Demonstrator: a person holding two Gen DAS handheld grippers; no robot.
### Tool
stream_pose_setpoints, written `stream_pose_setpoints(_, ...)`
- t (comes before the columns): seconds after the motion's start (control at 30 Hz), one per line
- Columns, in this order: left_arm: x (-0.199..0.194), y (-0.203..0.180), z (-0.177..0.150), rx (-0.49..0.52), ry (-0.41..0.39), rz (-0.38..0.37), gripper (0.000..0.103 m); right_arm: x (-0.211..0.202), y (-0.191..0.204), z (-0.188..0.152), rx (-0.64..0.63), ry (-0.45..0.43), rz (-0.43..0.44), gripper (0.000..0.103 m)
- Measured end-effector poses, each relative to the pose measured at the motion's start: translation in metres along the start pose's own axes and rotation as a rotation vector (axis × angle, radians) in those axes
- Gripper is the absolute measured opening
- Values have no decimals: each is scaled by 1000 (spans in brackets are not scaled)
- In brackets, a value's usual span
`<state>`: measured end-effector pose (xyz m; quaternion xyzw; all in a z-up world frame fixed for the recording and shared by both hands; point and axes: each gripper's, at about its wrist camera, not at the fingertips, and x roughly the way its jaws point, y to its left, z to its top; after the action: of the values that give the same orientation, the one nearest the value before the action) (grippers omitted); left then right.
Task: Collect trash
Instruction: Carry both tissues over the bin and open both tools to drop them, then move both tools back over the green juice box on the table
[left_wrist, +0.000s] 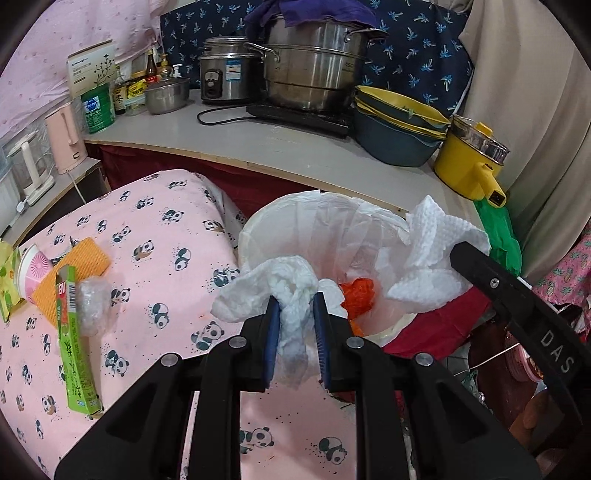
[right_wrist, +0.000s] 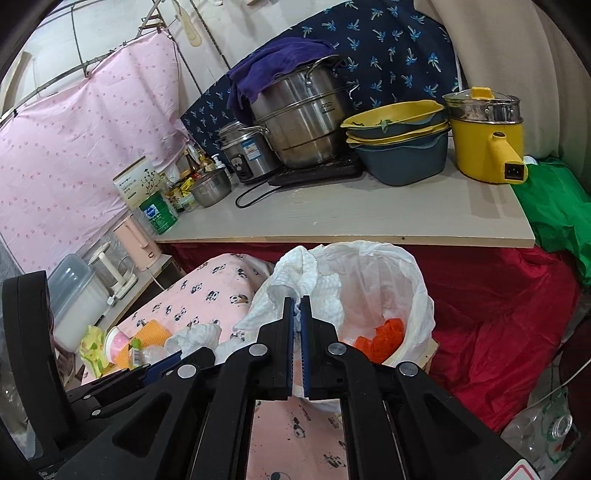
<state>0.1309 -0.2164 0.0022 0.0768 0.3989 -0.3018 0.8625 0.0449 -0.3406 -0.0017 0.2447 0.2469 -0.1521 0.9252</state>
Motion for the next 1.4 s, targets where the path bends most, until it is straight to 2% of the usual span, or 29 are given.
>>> stream_pose_setpoints(0.23, 24, -15, 10, 28, 27, -32, 18, 9, -20, 3, 29, 5, -35, 4)
stream_pose_setpoints(0.57, 56, -18, 25, 31, 51, -91, 20, 23, -42, 9, 61, 9, -80, 4)
stream_pose_setpoints(0.7, 64, -14, 33, 17, 46, -88, 39, 27, -44, 10, 64, 12, -88, 4)
stream_pose_setpoints(0.83, 64, -11, 38, 14, 26, -72, 55, 35, -43, 12, 59, 19, -88, 4)
stream_pose_setpoints(1.1, 59, 10, 32, -30, 12, -10, 56, 53, -33, 14, 33, 38, -76, 5)
stream_pose_setpoints(1.3, 48, 34, 24, -80, -17, 64, 66, 64, -22, 17, 9, 42, -74, 17)
stream_pose_setpoints(1.4, 40, 44, 21, -100, -27, 84, 66, 61, -14, 19, 0, 31, -63, 22)
